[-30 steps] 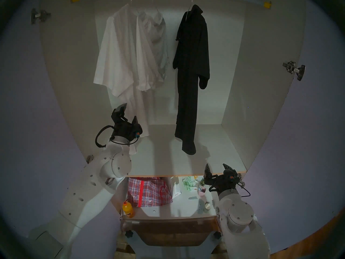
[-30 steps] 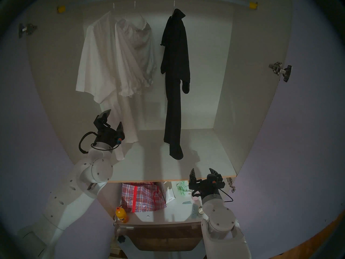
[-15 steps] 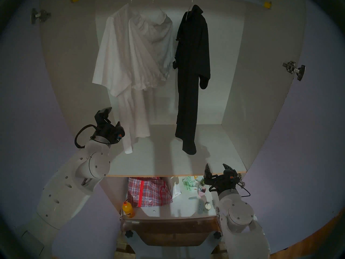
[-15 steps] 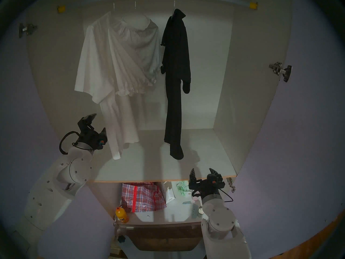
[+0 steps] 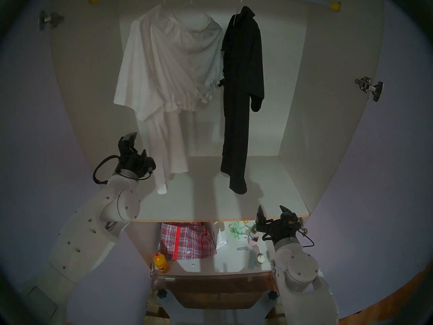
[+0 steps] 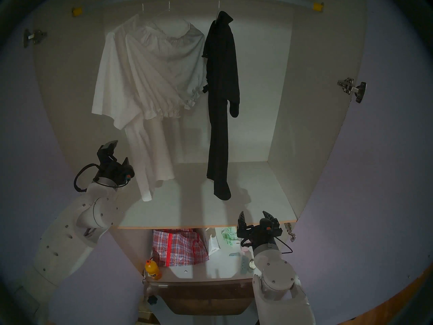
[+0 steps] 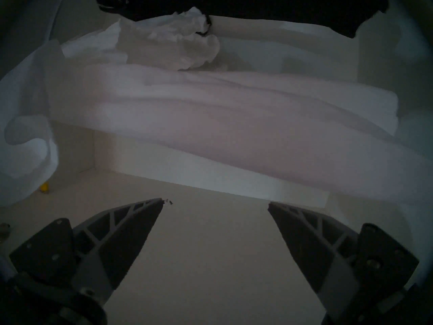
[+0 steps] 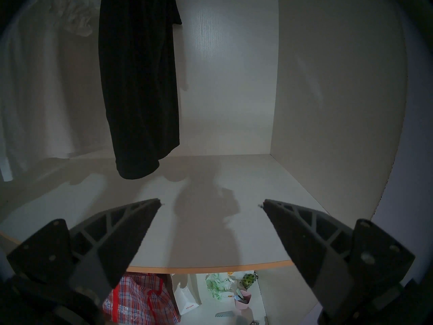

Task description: Move and arrange clothes and pants in the wardrobe

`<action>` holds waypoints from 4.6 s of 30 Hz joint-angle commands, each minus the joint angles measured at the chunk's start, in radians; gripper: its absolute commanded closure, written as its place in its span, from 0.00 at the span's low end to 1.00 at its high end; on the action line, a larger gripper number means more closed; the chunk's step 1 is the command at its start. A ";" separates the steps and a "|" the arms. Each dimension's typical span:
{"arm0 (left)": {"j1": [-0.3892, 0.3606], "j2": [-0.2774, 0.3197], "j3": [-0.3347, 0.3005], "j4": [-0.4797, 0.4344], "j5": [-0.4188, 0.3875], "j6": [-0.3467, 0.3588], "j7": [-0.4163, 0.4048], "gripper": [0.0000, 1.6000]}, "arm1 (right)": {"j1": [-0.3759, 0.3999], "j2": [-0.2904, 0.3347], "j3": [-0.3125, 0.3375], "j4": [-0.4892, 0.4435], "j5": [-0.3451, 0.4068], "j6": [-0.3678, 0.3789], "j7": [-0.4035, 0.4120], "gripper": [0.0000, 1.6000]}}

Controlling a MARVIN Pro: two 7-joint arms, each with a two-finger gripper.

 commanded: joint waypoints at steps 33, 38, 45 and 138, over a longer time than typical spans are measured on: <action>-0.549 -0.518 -0.089 0.557 -0.093 -0.169 0.026 0.00 | 0.009 -0.004 -0.001 -0.025 0.001 -0.005 0.001 0.00; -0.498 -0.567 -0.052 0.471 -0.132 -0.178 -0.027 0.00 | 0.009 -0.004 -0.001 -0.025 0.001 -0.005 0.001 0.00; -0.462 -0.591 0.044 0.404 -0.125 -0.131 -0.071 0.00 | 0.009 -0.005 -0.001 -0.026 0.001 -0.005 0.002 0.00; -0.215 -0.148 0.052 0.175 0.139 -0.040 0.156 0.00 | 0.009 -0.007 0.000 -0.026 -0.001 -0.004 0.004 0.00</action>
